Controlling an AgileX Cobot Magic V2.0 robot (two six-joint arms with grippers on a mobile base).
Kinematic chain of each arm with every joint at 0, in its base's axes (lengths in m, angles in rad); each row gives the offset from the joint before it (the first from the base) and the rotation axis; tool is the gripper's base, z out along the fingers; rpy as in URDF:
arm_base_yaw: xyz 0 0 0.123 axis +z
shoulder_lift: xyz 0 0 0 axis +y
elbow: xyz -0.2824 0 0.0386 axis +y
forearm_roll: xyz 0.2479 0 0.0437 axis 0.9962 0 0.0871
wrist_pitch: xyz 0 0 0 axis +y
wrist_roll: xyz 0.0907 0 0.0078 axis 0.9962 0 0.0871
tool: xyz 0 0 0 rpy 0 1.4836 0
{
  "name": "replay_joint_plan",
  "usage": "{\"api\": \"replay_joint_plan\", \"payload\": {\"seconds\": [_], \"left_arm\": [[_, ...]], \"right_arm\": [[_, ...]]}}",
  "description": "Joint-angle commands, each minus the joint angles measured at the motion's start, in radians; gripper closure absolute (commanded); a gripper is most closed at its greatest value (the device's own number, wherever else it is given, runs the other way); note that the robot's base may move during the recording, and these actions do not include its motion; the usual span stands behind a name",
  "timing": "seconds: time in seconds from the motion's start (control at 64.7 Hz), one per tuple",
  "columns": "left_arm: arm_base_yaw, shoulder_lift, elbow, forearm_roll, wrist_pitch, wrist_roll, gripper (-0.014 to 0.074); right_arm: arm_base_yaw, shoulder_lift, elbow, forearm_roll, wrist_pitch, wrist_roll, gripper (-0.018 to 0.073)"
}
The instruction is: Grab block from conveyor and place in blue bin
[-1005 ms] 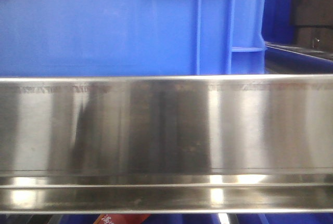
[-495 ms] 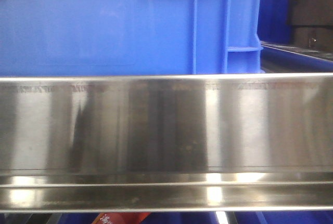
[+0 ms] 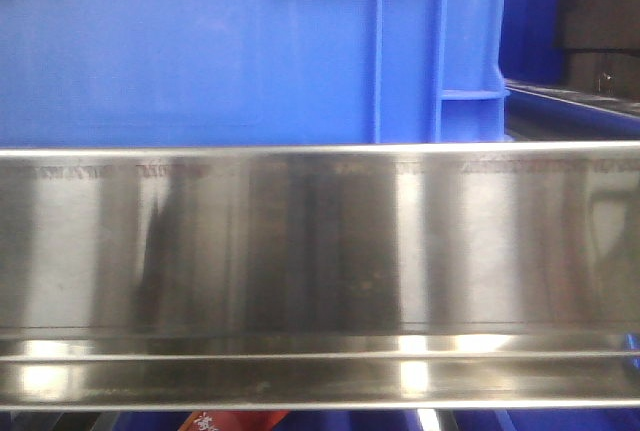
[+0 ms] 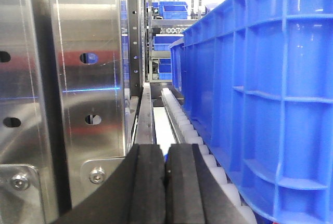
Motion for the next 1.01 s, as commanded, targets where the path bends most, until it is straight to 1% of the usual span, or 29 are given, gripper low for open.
{"api": "replay_joint_plan", "payload": {"seconds": [0.0,0.186,0.325,0.99], "left_arm": [[0.0,-0.005,-0.001,0.003,-0.016,-0.006,0.0707],[0.0,-0.005,-0.001,0.003,-0.016,-0.006,0.0707],[0.0,-0.005,-0.001,0.003,-0.016,-0.006,0.0707],[0.0,-0.005,-0.001,0.003,-0.016,-0.006,0.0707]], "right_arm": [[-0.006,-0.01,0.037,-0.007,-0.074,0.002,0.0721],[-0.006,-0.01,0.093,-0.007,-0.141,0.002,0.0721],[-0.004,-0.01,0.093,-0.007,-0.189,0.002,0.0721],[-0.004,-0.01,0.093,-0.005,-0.18,0.002,0.0721]]}}
